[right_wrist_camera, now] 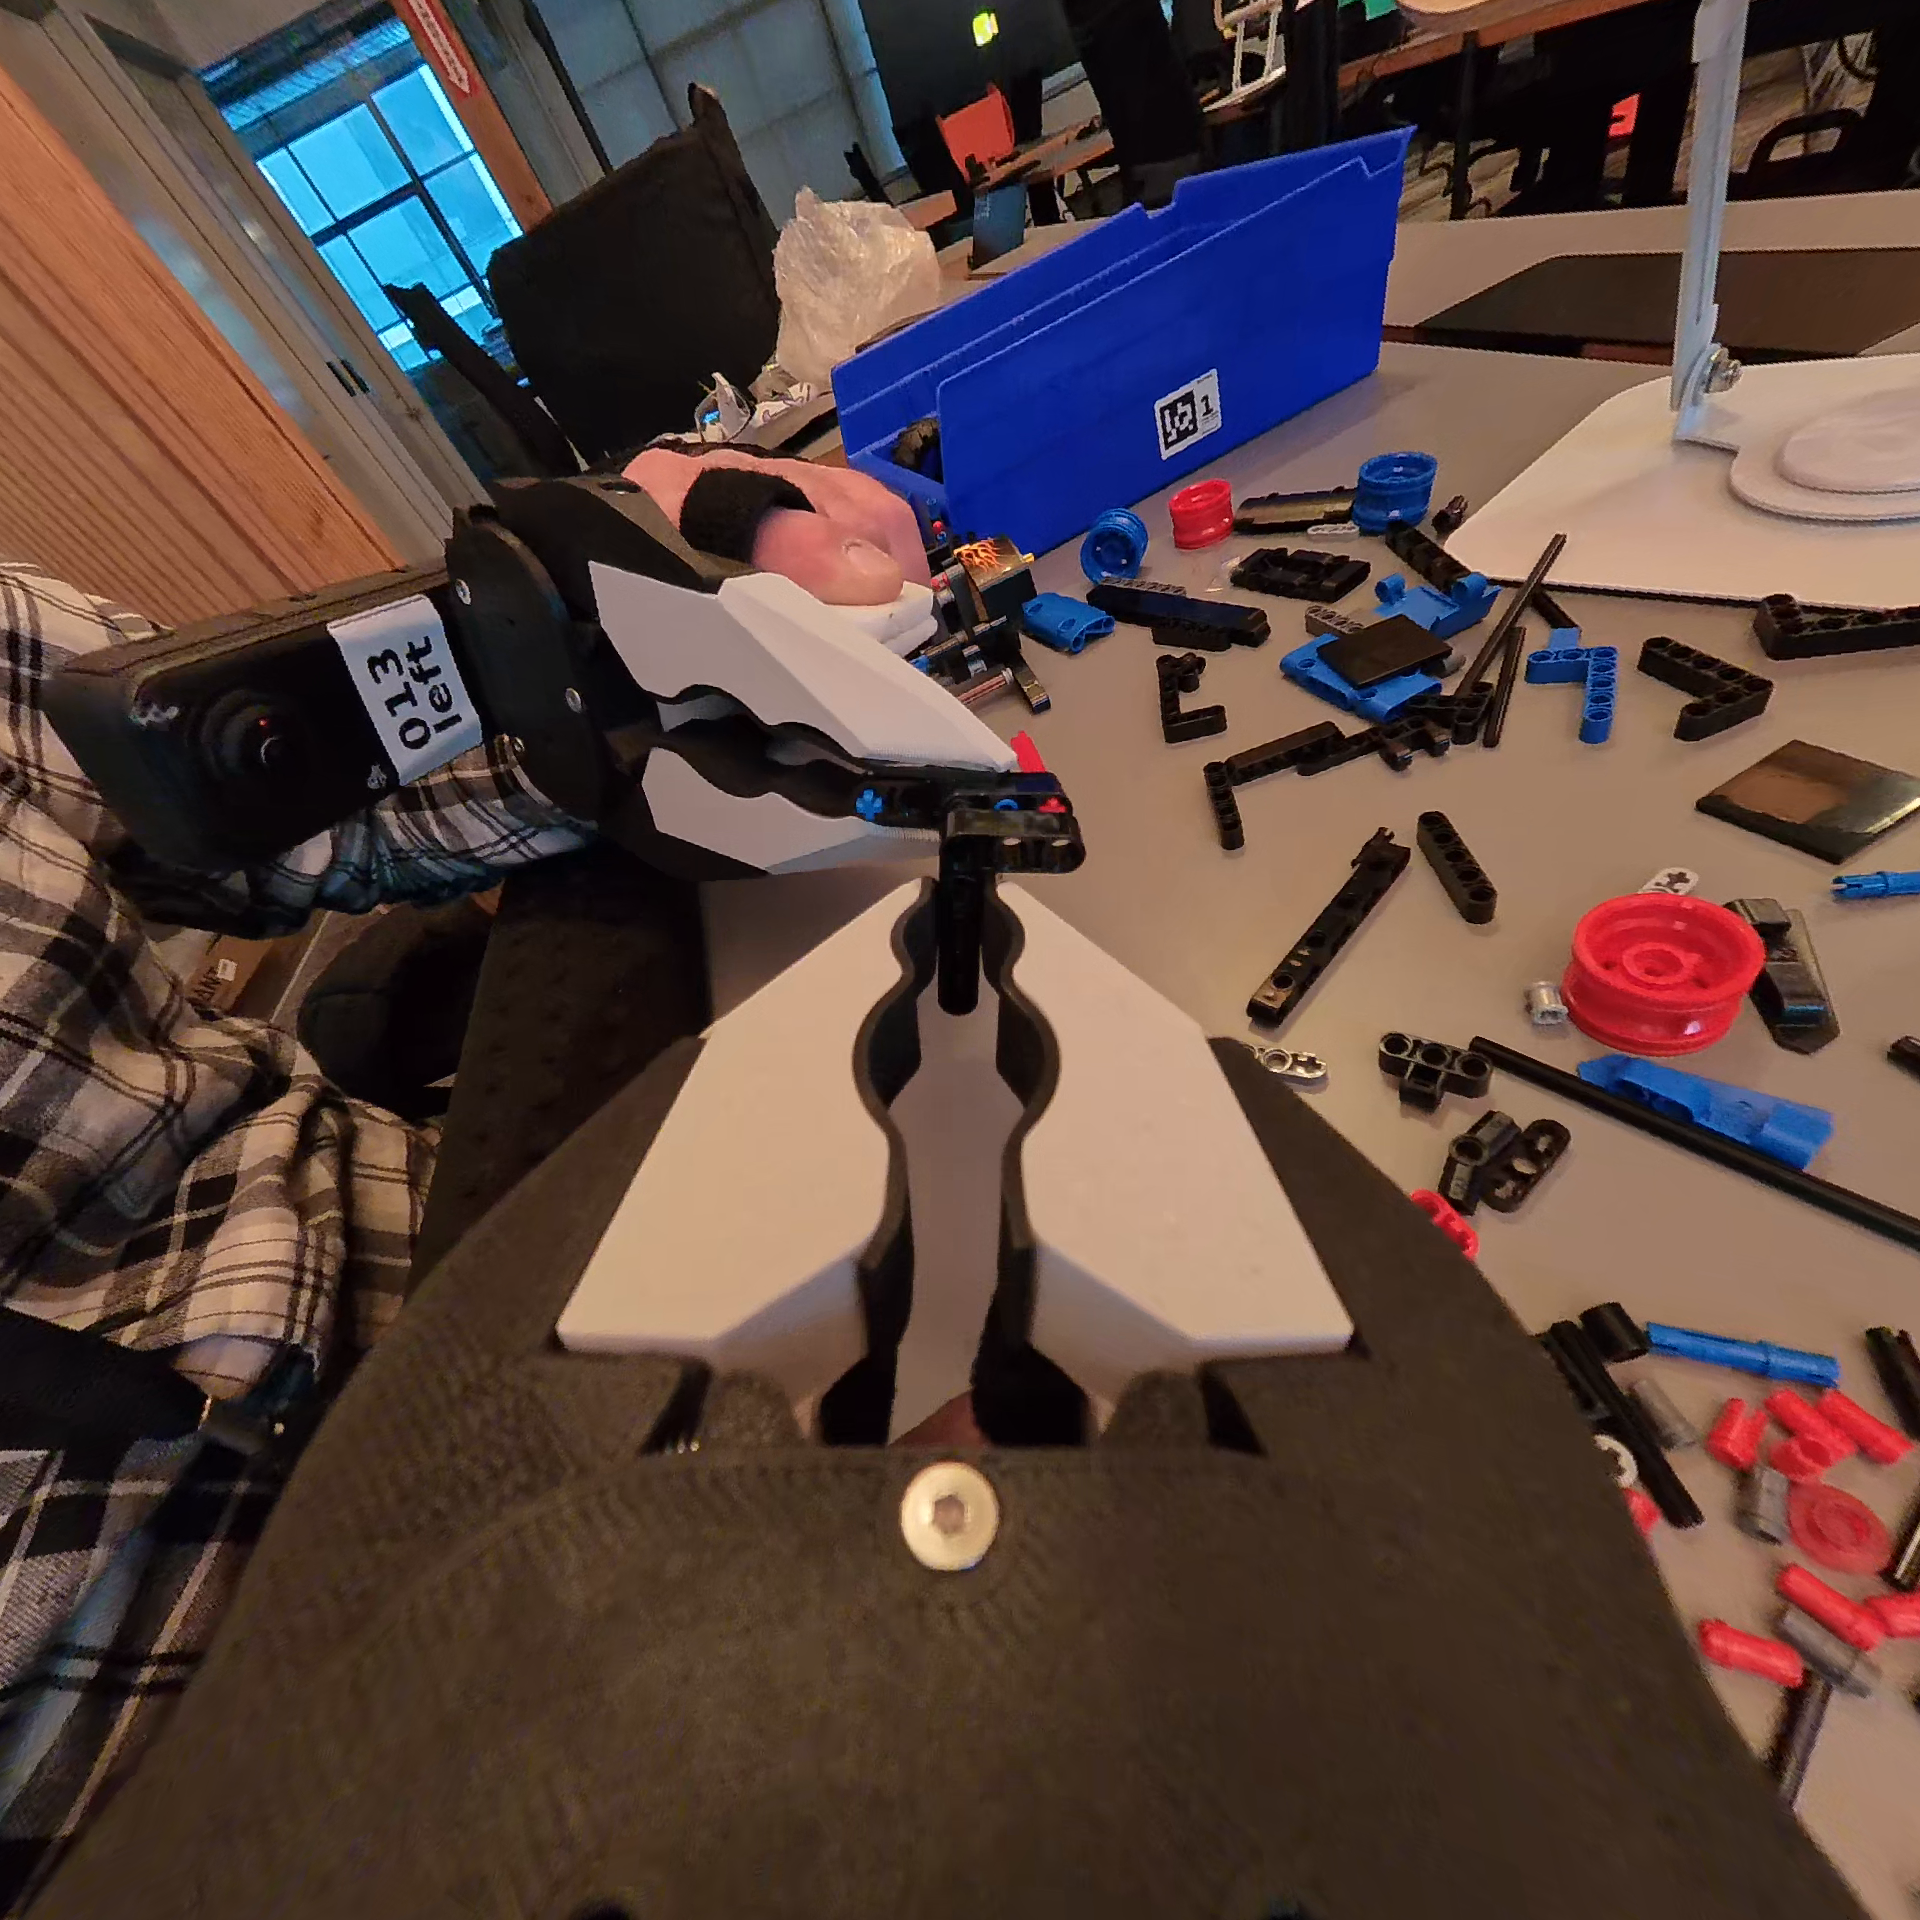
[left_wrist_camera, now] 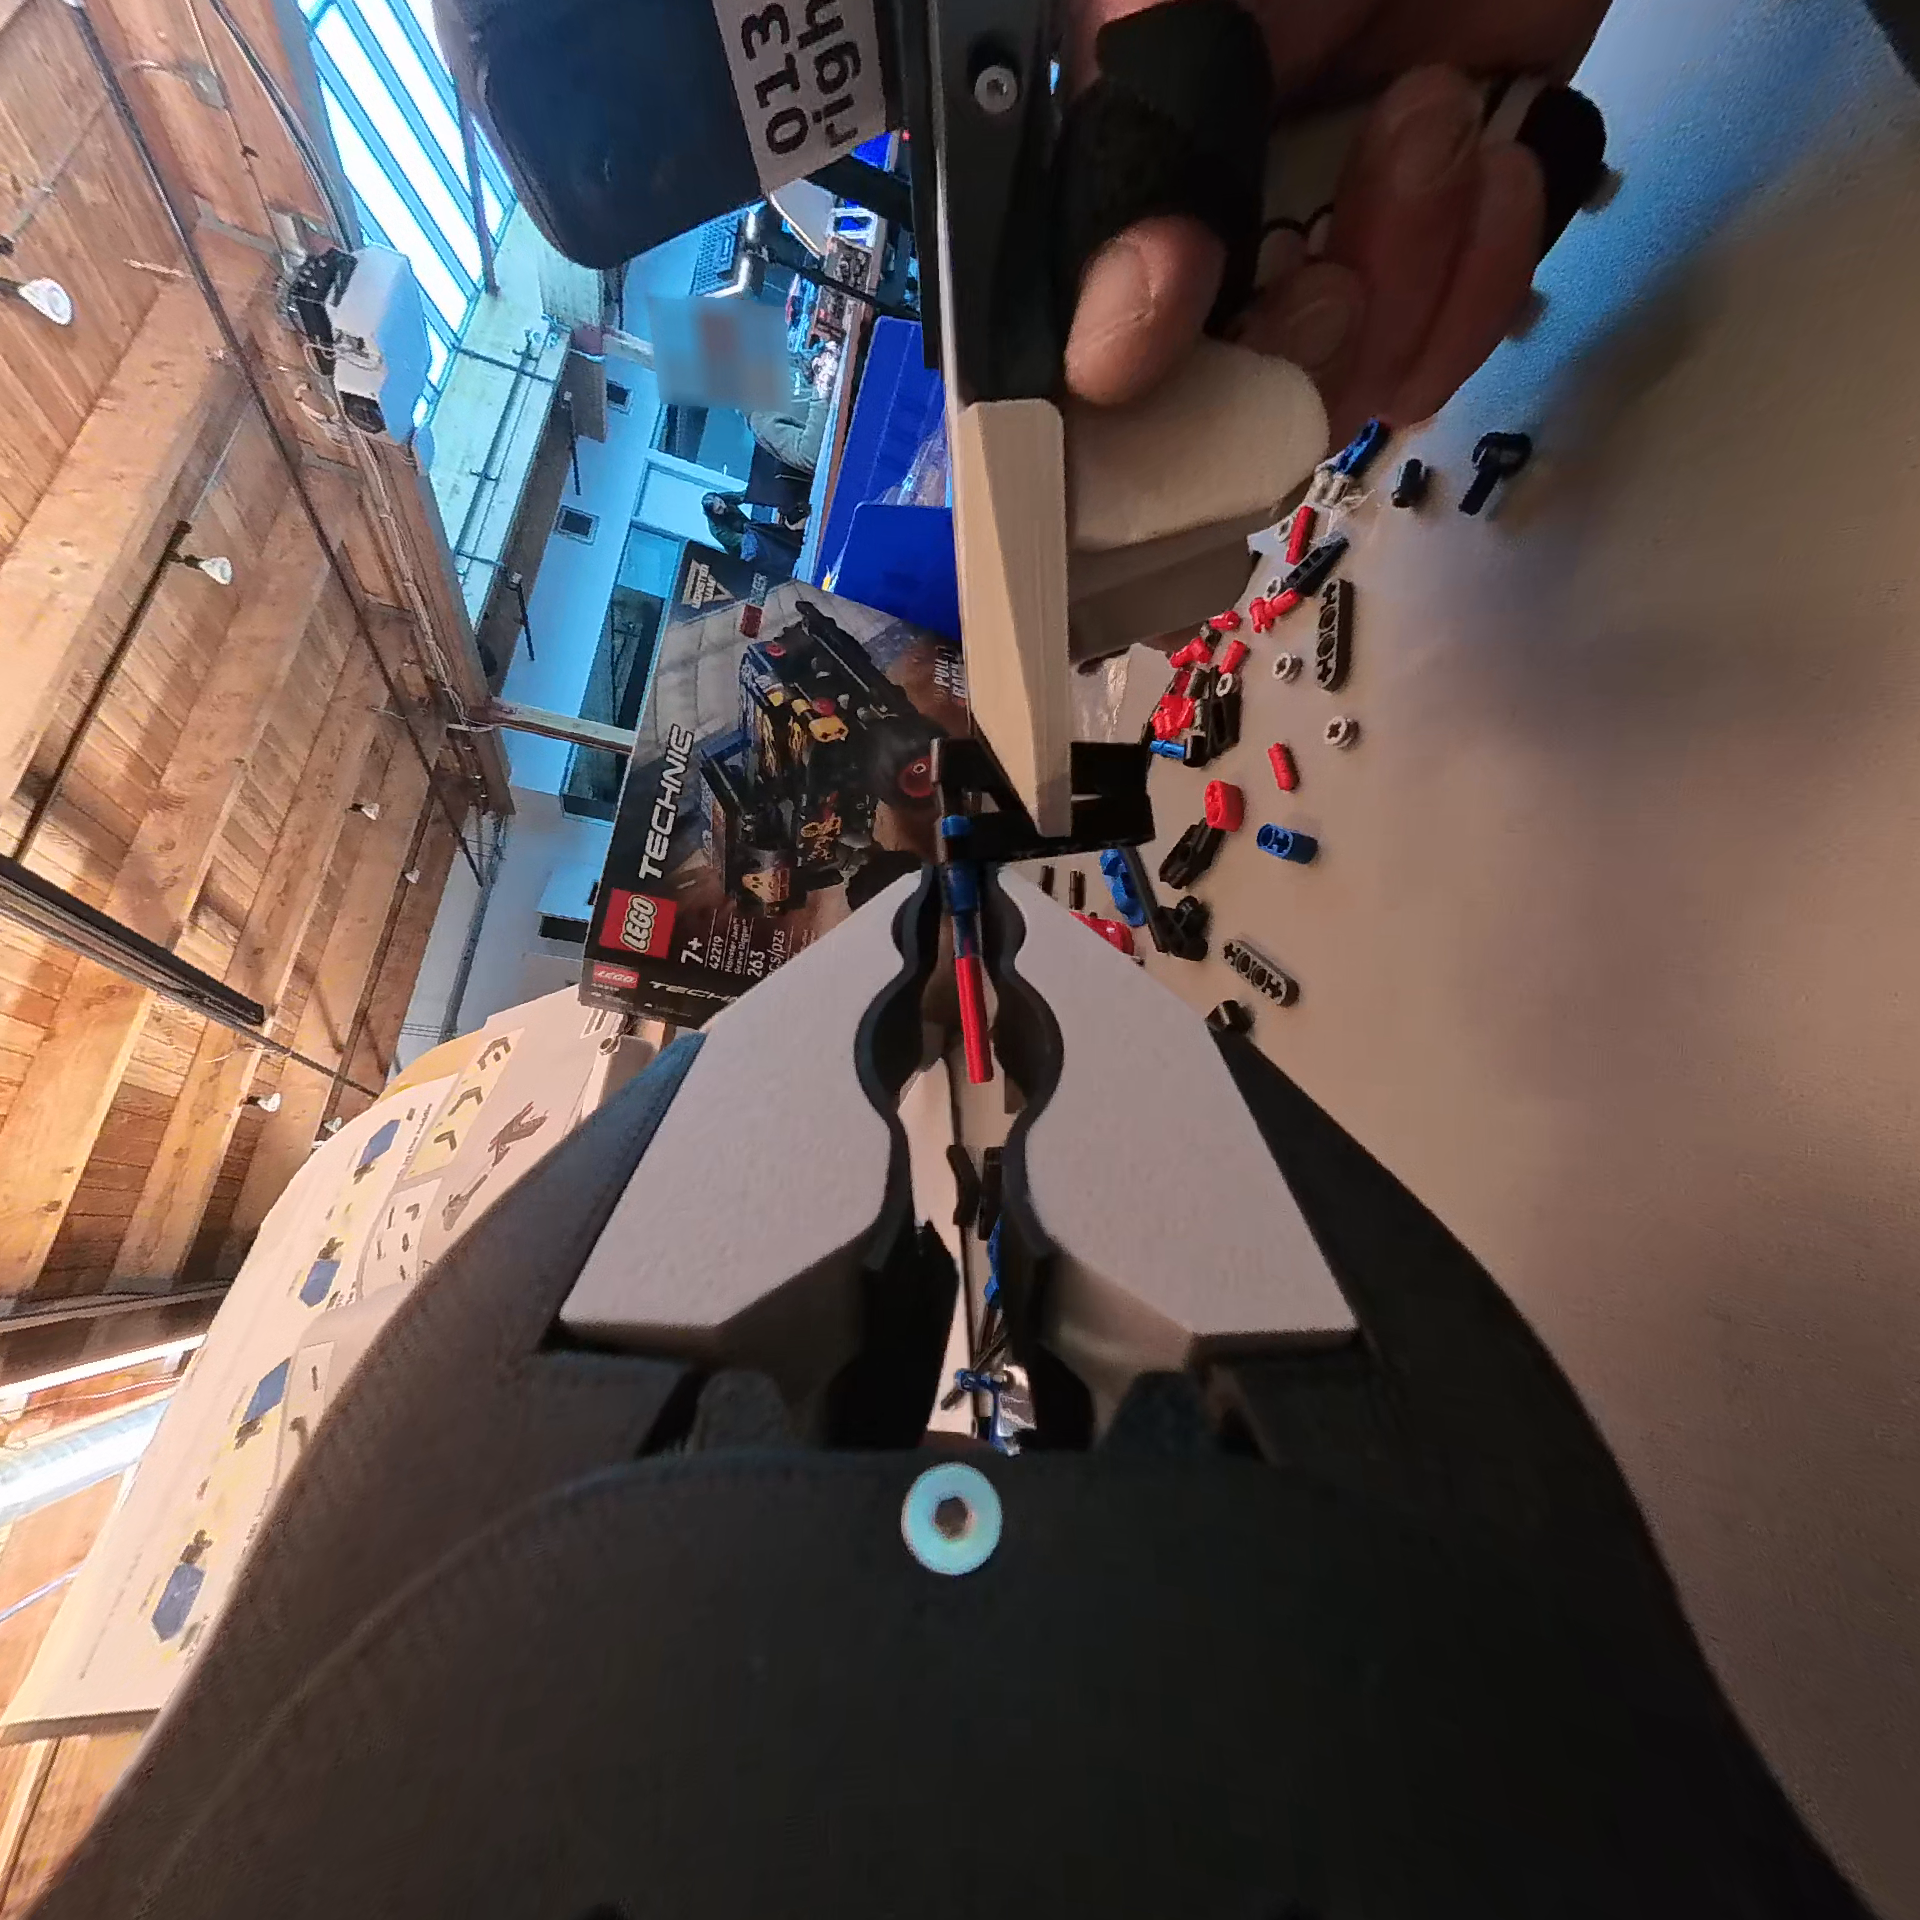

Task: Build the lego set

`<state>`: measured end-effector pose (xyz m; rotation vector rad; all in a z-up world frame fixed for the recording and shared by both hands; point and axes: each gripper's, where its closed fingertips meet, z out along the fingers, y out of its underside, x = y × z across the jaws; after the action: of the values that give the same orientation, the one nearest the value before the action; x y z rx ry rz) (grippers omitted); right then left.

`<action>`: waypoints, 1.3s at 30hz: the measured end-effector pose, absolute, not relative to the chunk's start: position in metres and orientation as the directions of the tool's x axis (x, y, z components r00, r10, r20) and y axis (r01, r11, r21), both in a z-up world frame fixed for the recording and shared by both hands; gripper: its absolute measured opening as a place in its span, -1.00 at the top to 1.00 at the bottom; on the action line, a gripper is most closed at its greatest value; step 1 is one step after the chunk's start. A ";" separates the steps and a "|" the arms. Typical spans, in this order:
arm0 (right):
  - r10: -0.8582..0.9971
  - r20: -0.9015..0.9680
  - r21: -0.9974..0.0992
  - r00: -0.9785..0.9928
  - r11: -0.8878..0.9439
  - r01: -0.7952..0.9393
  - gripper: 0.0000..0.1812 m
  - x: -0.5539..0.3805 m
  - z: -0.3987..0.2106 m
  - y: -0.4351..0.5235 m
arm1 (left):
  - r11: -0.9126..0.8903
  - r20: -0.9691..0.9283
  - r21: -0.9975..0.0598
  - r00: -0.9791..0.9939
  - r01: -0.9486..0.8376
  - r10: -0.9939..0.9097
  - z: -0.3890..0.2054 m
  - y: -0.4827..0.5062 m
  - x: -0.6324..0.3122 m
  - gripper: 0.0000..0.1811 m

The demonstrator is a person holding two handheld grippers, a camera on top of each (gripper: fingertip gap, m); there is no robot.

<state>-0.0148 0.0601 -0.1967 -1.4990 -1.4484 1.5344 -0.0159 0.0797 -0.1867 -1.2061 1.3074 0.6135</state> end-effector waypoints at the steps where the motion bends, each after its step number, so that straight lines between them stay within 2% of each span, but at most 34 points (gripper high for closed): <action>1: 0.911 -0.342 -0.919 -0.232 -0.272 0.286 0.95 -0.015 -0.196 0.060 | 0.325 -0.935 -0.313 0.229 -0.893 -0.270 -0.186 0.080 -0.016 0.96; 13: 0.909 -0.330 -0.924 -0.254 -0.256 0.284 0.95 -0.012 -0.194 0.057 | 0.339 -0.954 -0.265 0.193 -0.903 -0.232 -0.183 0.079 -0.012 0.96; 24: 0.916 -0.317 -0.905 -0.245 -0.214 0.369 0.96 -0.009 -0.208 0.056 | 0.321 -0.977 -0.122 0.057 -0.939 -0.204 -0.195 0.079 -0.009 0.96; 39: 0.918 -0.314 -0.894 -0.242 -0.200 0.402 0.96 -0.010 -0.218 0.056 | 0.315 -0.957 -0.188 0.101 -0.930 -0.273 -0.204 0.079 -0.008 0.96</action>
<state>-0.0098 0.0559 -0.2180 -1.5442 -1.5945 1.4461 -0.0084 0.0791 -0.2038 -1.1900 1.4207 0.7126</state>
